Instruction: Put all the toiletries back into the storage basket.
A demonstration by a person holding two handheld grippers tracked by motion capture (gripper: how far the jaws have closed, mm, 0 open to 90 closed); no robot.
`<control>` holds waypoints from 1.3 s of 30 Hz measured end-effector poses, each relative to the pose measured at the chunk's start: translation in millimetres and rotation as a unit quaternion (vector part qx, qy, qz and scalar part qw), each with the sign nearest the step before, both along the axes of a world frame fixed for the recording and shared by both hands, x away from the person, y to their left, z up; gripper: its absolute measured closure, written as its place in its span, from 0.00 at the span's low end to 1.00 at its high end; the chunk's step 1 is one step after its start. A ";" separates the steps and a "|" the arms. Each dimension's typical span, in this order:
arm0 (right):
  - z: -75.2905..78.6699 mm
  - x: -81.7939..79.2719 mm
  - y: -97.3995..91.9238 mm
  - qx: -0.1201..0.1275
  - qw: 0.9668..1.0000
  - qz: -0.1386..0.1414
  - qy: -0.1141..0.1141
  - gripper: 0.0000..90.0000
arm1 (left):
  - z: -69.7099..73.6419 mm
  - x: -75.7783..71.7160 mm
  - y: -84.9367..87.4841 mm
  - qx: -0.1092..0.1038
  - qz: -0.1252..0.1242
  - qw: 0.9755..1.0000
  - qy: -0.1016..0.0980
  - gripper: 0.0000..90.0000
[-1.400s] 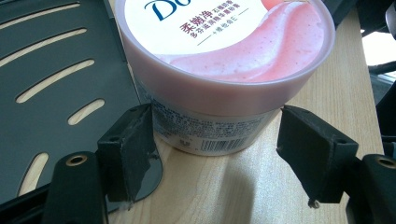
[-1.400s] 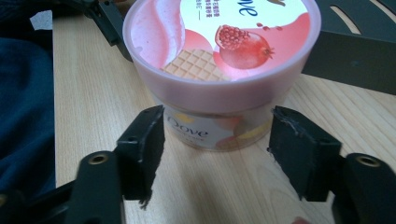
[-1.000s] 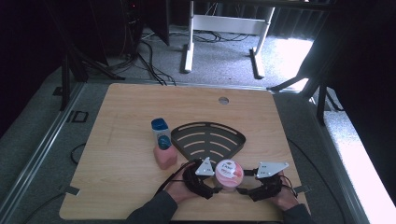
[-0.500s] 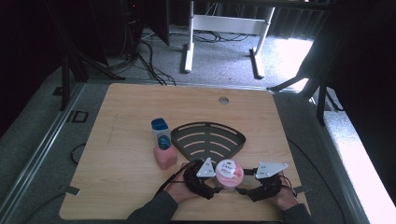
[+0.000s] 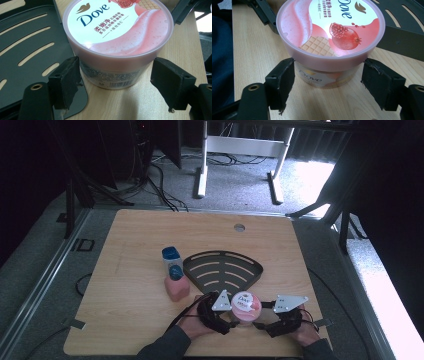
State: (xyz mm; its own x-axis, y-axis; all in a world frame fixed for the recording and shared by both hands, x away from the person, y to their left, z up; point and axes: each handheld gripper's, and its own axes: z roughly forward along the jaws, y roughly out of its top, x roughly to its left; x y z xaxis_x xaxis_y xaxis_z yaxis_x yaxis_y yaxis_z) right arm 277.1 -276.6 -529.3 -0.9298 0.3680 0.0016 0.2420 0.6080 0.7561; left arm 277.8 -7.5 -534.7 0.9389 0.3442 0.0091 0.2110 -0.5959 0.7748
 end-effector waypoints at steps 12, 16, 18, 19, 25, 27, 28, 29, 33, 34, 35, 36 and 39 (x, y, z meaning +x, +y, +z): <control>3.0 -0.9 0.7 0.001 1.000 0.001 0.001 0.29 | 4.6 -2.4 1.0 -0.001 0.003 1.000 -0.002 0.27; 4.5 -1.0 0.3 0.005 1.000 0.001 0.000 0.29 | 6.4 -2.9 0.5 -0.001 0.004 1.000 -0.003 0.27; 5.1 -1.3 0.1 0.005 1.000 0.001 0.000 0.29 | 7.1 -2.9 0.3 0.001 0.003 1.000 -0.004 0.27; 5.4 -1.4 0.1 0.005 1.000 0.001 0.000 0.29 | 7.6 -2.7 0.4 0.001 0.003 1.000 -0.004 0.27; 8.9 -2.2 -0.2 0.004 1.000 0.000 -0.005 0.29 | 10.5 -3.2 0.1 0.000 0.004 1.000 -0.006 0.27; 9.1 -2.1 -0.2 0.004 1.000 0.000 -0.004 0.29 | 10.9 -3.1 0.1 0.001 0.004 1.000 -0.007 0.27; 9.3 -1.9 -0.2 0.005 1.000 0.000 -0.005 0.29 | 11.3 -2.9 0.1 0.002 0.004 1.000 -0.008 0.27; 9.5 -1.7 -0.2 0.005 1.000 0.001 -0.006 0.29 | 11.7 -2.9 0.3 0.002 0.003 1.000 -0.008 0.27; 11.7 -0.9 0.4 0.005 1.000 0.001 -0.006 0.29 | 13.6 -2.6 0.1 0.001 0.007 1.000 -0.006 0.27; 12.4 -0.7 0.7 0.002 1.000 0.001 -0.007 0.29 | 14.0 -2.5 0.1 0.002 0.007 1.000 -0.007 0.27; 12.9 -0.6 1.0 0.001 1.000 0.001 -0.007 0.29 | 14.5 -2.4 0.2 0.003 0.007 1.000 -0.007 0.27; 13.4 -0.2 1.3 0.001 1.000 0.001 -0.007 0.29 | 15.0 -2.2 0.3 0.003 0.007 1.000 -0.008 0.27; 14.8 0.3 1.8 0.001 1.000 0.001 -0.008 0.29 | 16.6 -2.2 0.5 0.002 0.009 1.000 -0.010 0.27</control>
